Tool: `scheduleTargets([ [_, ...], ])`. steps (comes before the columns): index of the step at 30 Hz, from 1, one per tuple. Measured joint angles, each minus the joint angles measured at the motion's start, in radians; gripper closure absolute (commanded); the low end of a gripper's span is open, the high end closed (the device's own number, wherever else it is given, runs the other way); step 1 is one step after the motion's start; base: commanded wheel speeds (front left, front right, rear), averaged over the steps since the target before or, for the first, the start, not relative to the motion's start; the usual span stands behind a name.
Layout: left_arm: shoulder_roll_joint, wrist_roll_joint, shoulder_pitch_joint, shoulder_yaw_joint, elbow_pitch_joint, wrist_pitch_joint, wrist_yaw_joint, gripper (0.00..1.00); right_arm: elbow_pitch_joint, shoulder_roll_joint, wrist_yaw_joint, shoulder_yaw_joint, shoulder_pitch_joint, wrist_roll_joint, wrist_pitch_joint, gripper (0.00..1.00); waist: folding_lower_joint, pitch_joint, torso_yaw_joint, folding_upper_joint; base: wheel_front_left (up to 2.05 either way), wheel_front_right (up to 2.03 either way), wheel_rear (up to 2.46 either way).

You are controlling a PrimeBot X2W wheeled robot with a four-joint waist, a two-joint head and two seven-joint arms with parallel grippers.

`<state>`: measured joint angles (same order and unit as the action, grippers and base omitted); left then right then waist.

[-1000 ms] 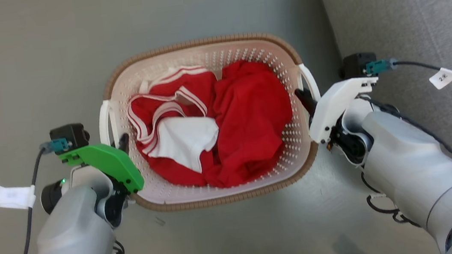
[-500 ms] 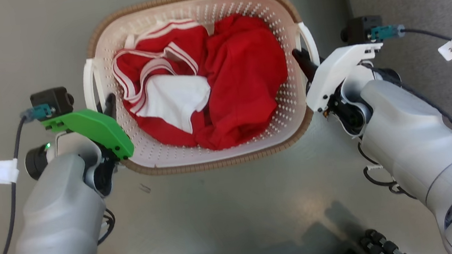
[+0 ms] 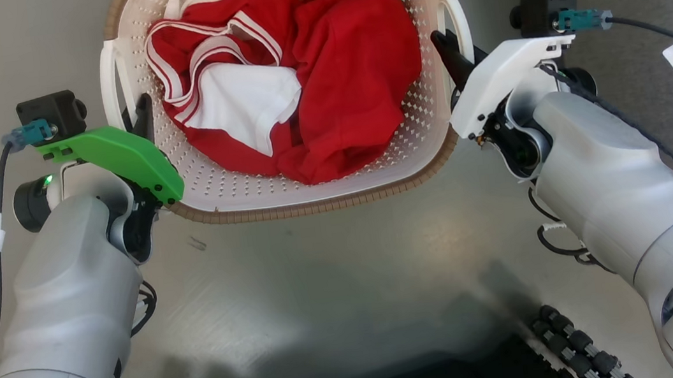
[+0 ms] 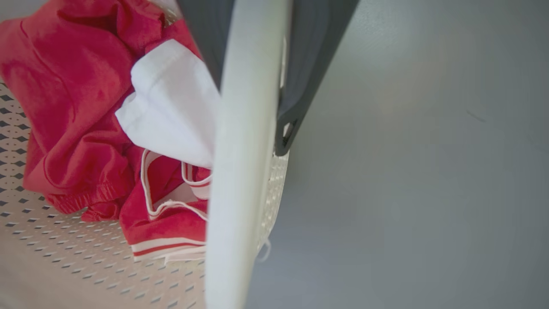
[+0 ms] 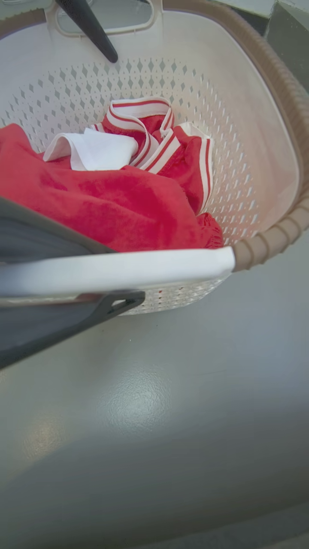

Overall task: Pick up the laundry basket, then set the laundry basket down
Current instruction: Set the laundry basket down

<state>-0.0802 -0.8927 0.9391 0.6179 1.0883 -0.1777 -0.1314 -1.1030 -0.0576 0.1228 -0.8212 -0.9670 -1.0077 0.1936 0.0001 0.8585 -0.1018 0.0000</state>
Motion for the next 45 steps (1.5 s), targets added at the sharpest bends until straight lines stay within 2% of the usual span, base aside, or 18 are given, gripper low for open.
scheduleTargets([
  [15,-0.007,0.026,0.066,0.007,0.021,-0.032,0.0,1.0,0.012,-0.002,0.0,-0.005,-0.05,0.0,0.031,1.0,0.0,0.09,0.0,0.0,0.0,0.0,0.0],
  [31,-0.004,0.026,0.085,0.023,0.036,-0.044,0.0,1.0,0.012,-0.004,0.0,-0.018,-0.059,0.006,0.045,1.0,-0.0001,0.117,0.008,0.0,0.0,0.0,0.0],
  [33,-0.004,0.026,0.085,0.024,0.037,-0.045,0.0,1.0,0.012,-0.004,0.0,-0.019,-0.06,0.006,0.045,0.97,-0.0001,0.119,0.009,0.0,0.0,0.0,0.0],
  [34,-0.004,0.026,0.086,0.025,0.037,-0.045,0.0,0.72,0.011,-0.005,0.0,-0.019,-0.06,0.006,0.046,0.85,-0.0001,0.119,0.01,0.0,0.0,0.0,0.0],
  [35,-0.004,0.026,0.086,0.025,0.037,-0.045,0.0,0.17,0.011,-0.005,0.0,-0.02,-0.06,0.006,0.048,0.6,-0.0001,0.12,0.01,0.0,0.0,0.0,0.0],
  [36,-0.003,0.026,0.087,0.025,0.039,-0.049,0.0,0.0,0.01,-0.005,0.0,-0.019,-0.06,0.006,0.048,0.26,-0.0001,0.12,0.011,0.0,0.0,0.0,0.0],
  [37,-0.003,0.025,0.087,0.024,0.041,-0.053,0.0,0.0,0.01,-0.005,0.0,-0.019,-0.06,0.006,0.049,0.0,-0.0001,0.121,0.011,0.0,0.0,0.0,0.0],
  [45,-0.003,0.023,0.09,0.028,0.059,-0.053,0.0,0.0,0.004,-0.004,0.001,-0.013,-0.07,0.005,0.053,0.0,-0.0001,0.12,0.012,0.0,0.0,0.0,0.0],
])
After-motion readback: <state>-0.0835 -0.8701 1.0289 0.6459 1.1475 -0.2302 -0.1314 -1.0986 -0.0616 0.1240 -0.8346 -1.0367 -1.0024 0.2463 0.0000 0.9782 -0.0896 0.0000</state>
